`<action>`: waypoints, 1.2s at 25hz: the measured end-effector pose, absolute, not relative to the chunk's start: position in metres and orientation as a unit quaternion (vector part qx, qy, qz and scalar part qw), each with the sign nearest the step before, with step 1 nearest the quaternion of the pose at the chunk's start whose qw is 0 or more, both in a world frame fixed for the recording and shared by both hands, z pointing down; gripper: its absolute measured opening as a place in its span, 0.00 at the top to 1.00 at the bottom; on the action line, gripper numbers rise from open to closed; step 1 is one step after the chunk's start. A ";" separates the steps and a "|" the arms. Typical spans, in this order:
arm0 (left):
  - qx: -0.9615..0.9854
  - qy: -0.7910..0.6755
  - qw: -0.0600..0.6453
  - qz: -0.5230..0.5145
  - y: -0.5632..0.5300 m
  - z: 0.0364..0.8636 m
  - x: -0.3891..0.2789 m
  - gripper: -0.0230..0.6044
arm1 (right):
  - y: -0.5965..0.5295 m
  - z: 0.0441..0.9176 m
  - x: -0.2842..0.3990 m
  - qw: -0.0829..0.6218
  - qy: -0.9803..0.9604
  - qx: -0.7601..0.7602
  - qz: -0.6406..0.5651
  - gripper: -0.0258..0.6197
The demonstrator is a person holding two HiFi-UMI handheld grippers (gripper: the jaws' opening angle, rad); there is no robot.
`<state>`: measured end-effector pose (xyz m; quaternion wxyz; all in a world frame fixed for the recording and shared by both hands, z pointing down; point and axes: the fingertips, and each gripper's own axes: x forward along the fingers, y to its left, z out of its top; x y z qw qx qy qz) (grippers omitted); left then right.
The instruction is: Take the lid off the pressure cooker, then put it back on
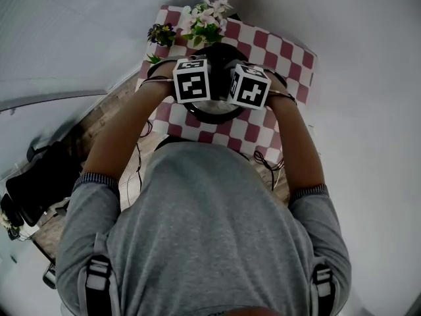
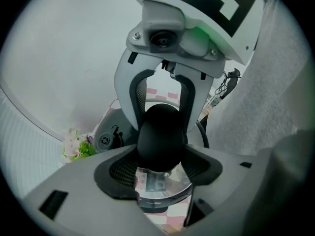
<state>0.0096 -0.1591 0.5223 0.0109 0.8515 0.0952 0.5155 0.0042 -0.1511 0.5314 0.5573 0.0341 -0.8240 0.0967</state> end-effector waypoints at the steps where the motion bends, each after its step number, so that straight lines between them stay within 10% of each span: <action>1: 0.850 0.091 0.014 0.518 -0.160 0.522 0.009 0.49 | -0.152 0.531 0.004 0.559 -0.823 0.027 0.092 0.49; 12: 0.876 -0.032 0.029 0.481 -0.170 0.514 -0.001 0.47 | -0.148 0.516 0.007 0.519 -0.852 0.035 0.058 0.39; 30: 0.948 -0.285 0.059 0.132 -0.119 0.387 -0.044 0.48 | -0.102 0.393 0.027 0.168 -0.928 0.329 0.038 0.54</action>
